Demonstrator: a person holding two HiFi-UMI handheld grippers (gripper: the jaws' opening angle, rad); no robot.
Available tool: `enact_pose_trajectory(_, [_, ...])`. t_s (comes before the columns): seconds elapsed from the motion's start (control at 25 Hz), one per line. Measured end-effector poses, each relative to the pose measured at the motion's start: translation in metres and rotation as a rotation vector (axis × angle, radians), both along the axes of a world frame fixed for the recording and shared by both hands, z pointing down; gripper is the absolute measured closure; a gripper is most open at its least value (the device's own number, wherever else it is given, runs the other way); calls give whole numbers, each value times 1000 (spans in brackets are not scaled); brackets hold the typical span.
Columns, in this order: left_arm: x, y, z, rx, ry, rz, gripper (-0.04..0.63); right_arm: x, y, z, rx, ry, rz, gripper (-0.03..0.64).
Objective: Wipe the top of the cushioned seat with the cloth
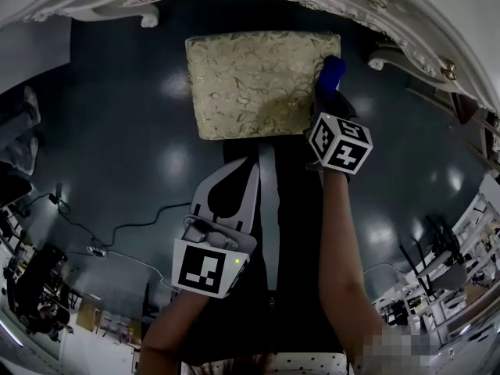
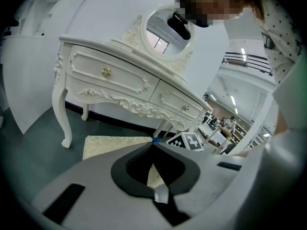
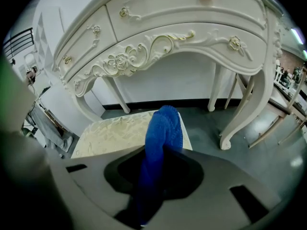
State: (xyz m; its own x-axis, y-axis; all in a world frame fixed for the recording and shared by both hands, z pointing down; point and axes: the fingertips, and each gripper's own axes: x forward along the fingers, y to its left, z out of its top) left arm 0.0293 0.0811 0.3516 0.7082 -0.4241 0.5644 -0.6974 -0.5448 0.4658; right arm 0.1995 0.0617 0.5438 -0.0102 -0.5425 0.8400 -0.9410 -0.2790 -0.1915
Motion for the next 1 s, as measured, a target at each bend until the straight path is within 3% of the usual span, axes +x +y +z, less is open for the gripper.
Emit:
enact_pose_trajectory(0.16, [-7, -4, 0, 32, 10, -6, 598, -9, -3, 0, 4, -1, -4, 528])
enact_pose_trajectory(1.0, [-48, -7, 8, 1, -2, -63, 598, -76, -19, -1, 13, -20, -108, 528])
